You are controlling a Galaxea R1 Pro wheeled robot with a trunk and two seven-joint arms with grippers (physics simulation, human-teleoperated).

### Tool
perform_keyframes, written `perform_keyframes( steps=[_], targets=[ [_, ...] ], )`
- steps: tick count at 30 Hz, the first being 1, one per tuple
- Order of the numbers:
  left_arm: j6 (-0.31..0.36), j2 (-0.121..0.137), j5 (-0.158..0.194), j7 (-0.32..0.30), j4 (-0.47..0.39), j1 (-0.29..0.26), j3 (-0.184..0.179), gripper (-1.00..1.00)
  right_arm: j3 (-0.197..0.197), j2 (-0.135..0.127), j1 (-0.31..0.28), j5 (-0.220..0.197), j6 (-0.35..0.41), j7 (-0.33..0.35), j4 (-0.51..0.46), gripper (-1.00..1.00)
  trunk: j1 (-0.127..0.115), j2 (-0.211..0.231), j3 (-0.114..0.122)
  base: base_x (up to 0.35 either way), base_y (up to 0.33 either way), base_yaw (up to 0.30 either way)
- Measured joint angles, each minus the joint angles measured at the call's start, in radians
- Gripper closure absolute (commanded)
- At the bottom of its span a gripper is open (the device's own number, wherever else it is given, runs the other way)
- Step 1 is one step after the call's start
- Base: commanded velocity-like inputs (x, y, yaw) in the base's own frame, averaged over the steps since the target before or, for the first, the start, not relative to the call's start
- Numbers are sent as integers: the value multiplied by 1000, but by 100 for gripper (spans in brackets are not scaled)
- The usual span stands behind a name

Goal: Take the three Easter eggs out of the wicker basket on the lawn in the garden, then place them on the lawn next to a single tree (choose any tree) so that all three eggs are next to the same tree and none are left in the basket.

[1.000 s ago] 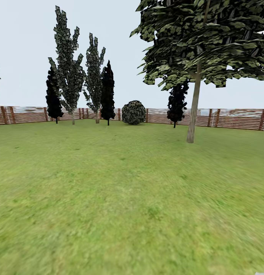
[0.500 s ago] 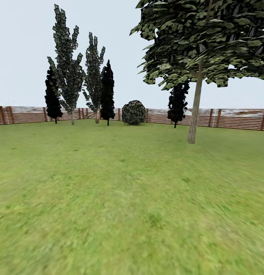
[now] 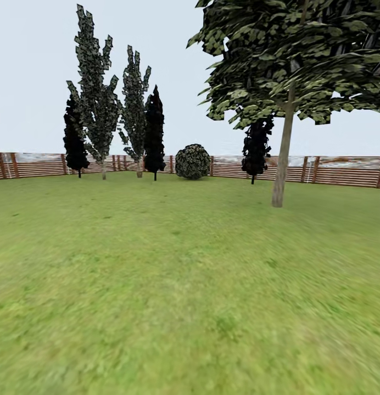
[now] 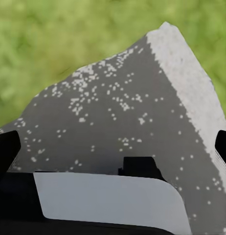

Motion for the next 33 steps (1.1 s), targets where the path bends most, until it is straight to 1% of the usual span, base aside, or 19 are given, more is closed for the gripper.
perform_keyframes(
  steps=[18,33],
  targets=[
    [0,0,0,-1,0,0,0,-100,0,0,0,0,0,0,0,-100,0,0,0,319,8,0],
    [-1,3,-1,-3,0,0,-1,-100,0,0,0,0,0,0,0,-100,0,0,0,329,143,0]
  ],
)
